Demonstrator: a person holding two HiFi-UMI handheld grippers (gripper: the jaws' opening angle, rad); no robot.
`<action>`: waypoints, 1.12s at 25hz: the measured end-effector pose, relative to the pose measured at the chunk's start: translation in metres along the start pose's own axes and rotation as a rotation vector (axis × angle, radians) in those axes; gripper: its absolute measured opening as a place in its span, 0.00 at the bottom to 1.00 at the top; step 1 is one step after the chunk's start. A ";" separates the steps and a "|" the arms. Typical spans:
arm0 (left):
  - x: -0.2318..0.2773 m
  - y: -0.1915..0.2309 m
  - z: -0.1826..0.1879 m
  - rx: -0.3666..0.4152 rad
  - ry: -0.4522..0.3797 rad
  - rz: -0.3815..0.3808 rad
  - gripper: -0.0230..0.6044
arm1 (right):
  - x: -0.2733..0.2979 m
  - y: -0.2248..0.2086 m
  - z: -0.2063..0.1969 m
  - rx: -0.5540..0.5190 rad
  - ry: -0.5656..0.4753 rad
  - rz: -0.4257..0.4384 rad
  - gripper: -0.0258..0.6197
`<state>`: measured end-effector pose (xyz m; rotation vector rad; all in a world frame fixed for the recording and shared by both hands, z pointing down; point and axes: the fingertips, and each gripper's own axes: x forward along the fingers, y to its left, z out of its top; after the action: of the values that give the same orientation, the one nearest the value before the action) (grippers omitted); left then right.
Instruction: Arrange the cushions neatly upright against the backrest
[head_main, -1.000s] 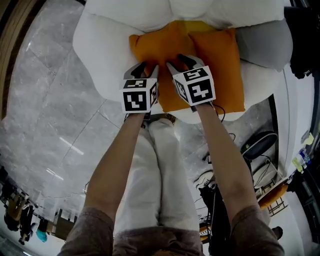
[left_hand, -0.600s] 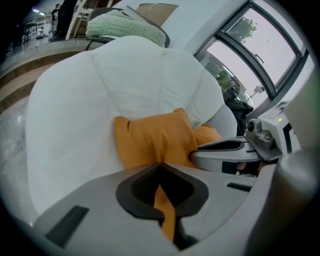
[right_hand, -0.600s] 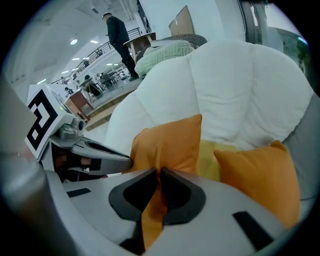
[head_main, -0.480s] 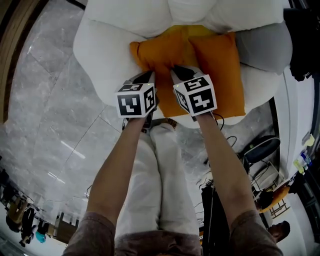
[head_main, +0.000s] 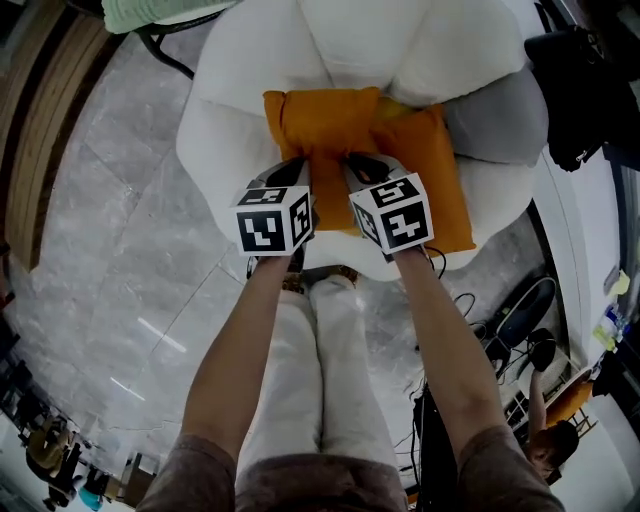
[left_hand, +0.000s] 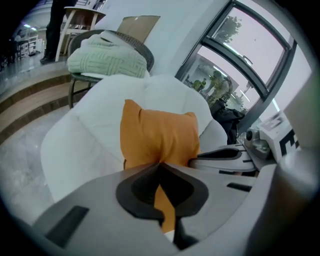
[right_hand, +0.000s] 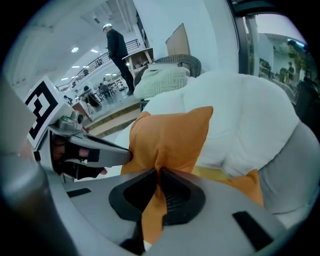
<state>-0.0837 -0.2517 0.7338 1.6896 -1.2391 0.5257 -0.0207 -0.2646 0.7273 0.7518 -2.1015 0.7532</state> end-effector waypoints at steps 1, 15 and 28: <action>-0.005 -0.003 0.011 0.011 -0.011 0.001 0.05 | -0.006 -0.001 0.009 0.007 -0.016 -0.005 0.11; -0.060 -0.056 0.125 0.107 -0.133 0.005 0.05 | -0.084 -0.022 0.116 0.105 -0.253 -0.099 0.10; -0.008 -0.025 0.145 0.148 -0.197 0.006 0.05 | -0.030 -0.051 0.122 0.076 -0.347 -0.140 0.10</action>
<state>-0.0909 -0.3719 0.6498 1.8987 -1.3744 0.4728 -0.0238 -0.3774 0.6513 1.1262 -2.3050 0.6662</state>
